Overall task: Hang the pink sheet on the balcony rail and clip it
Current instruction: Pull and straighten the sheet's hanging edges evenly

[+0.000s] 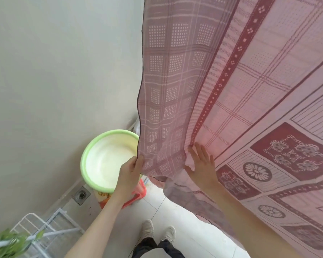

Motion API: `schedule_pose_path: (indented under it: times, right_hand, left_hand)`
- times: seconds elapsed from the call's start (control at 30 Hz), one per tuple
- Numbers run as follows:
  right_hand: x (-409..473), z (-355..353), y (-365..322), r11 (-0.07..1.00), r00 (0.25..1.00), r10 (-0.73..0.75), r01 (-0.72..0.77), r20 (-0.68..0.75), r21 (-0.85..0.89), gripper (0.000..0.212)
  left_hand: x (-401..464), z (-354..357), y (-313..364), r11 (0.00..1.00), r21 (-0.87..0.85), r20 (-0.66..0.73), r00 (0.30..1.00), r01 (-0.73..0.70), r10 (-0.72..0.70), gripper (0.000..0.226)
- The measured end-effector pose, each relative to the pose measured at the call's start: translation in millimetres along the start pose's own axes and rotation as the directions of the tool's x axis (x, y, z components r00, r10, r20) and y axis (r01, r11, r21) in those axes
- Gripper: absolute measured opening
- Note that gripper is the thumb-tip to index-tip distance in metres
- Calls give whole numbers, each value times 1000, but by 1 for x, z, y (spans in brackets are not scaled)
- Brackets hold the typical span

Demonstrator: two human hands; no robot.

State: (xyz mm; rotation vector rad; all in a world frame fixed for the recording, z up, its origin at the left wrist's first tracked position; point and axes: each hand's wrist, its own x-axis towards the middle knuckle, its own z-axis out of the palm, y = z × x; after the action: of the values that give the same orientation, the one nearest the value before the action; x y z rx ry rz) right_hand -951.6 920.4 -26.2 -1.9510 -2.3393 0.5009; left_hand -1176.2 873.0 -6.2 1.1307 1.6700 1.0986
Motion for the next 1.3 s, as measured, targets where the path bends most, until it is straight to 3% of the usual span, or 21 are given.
schedule_pose_path:
  times: [0.1,0.2,0.3,0.4,0.57,0.67,0.73,0.87,0.93,1.07,1.17,1.3]
  right_hand:
    - [0,0,-3,1000,999,7,-7,40,6,71]
    - [-1,2,-6,999,996,26,-28,86,24,73]
    - [-3,5,-7,997,990,66,-70,127,31,70]
    - [-5,5,-6,997,987,69,-72,143,10,68]
    - [7,-6,7,993,983,120,-116,141,-37,67]
    - [10,-8,10,993,982,113,-104,151,-62,67]
    - [5,-5,6,993,975,111,-102,191,-55,68]
    - [-8,6,-3,993,959,91,-108,267,49,67]
    - [-10,7,-8,984,959,80,-119,272,131,65]
    - [-5,-2,-19,973,988,-3,-32,154,226,62]
    - [5,-15,-31,989,997,-74,70,24,129,61]
    - [11,-27,-40,988,984,-147,140,-104,-72,60]
  left_hand:
    - [-3,3,-13,999,24,45,998,31,-32,42]
    - [-11,12,-18,997,44,201,977,60,-68,19]
    - [-17,25,-22,995,94,279,959,25,-51,25]
    - [-19,30,-36,996,88,253,968,-29,6,22]
    - [-13,10,-70,970,218,64,990,107,-123,19]
    - [-8,-2,-75,947,315,-18,998,70,-68,37]
    - [-5,-5,-83,924,363,-24,993,120,-119,39]
    - [-4,-6,-97,887,361,-54,956,287,-287,22]
    - [-1,-8,-93,908,321,-58,962,271,-267,8]
    - [21,-10,-49,978,174,8,993,113,-116,23]
    - [53,-6,-7,990,143,-91,996,17,-4,47]
    - [87,-13,22,986,163,-118,993,38,-19,30]
